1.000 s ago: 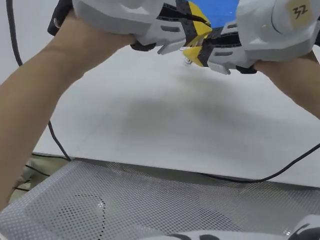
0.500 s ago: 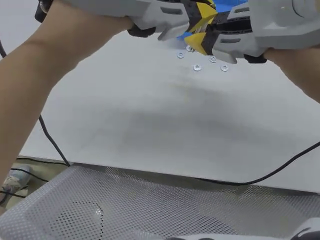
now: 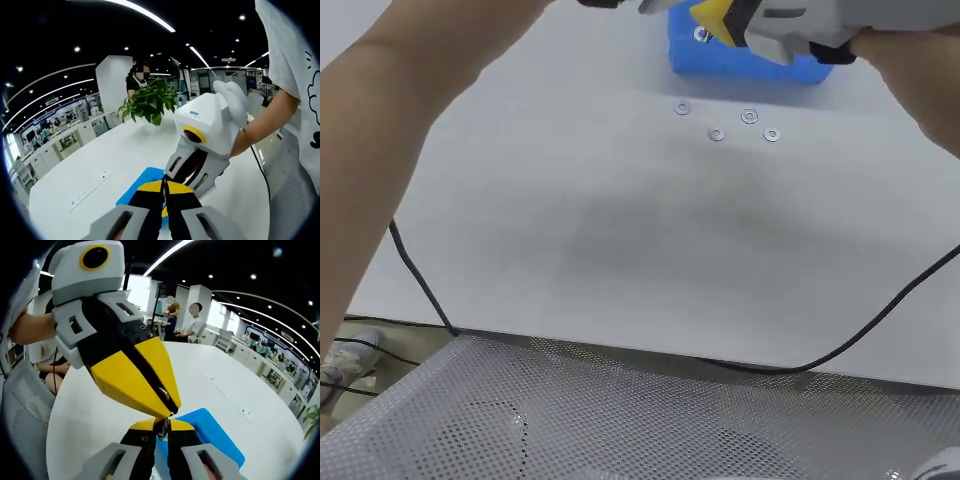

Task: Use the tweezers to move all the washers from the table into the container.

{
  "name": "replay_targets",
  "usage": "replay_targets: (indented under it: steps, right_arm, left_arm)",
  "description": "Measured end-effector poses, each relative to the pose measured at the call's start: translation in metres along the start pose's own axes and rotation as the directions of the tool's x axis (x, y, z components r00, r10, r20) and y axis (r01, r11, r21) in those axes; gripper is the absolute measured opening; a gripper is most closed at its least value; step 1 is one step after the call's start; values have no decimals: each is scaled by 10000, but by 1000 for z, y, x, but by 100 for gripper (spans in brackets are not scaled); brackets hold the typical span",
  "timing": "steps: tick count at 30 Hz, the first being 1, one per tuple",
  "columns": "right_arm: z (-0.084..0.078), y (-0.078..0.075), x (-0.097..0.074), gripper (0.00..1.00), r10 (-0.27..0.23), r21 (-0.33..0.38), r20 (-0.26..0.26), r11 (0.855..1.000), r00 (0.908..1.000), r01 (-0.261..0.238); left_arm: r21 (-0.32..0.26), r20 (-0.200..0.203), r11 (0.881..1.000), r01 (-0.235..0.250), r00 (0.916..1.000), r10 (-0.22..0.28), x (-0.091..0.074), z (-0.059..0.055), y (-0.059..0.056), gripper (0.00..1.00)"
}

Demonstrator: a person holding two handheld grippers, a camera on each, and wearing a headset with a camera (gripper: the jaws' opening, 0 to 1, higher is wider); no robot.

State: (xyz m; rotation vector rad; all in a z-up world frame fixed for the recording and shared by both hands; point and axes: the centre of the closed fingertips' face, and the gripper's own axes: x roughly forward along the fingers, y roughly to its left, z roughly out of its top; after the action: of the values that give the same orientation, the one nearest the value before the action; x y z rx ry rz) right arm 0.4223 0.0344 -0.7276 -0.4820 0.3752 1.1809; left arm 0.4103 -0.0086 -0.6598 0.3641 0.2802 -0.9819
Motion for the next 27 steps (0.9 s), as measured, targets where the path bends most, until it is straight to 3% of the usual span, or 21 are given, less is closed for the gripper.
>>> replay_targets:
  steps: [4,7,14,23,27]
  right_arm:
    - [0,-9,5,4,-124,42,62,9999,9999,123]
    - [-5,-13,12,4,-87,119,38,9999,10000,86]
    - [-23,-22,30,4,174,367,-196,9992,9997,-167]
    - [-38,-25,39,4,306,642,-447,9976,9985,-277]
    - [-39,-27,39,4,318,739,-432,9969,9986,-286]
  left_arm:
    - [42,41,9999,-141,9999,141,6,-2,8,0]
    - [41,-32,9999,-157,9999,157,12,-10,15,0]
    - [-195,-104,9993,330,9994,-332,27,-29,25,0]
    - [-419,-288,9981,460,9985,-473,38,-42,28,0]
    - [-410,-287,9981,468,9984,-480,39,-42,28,0]
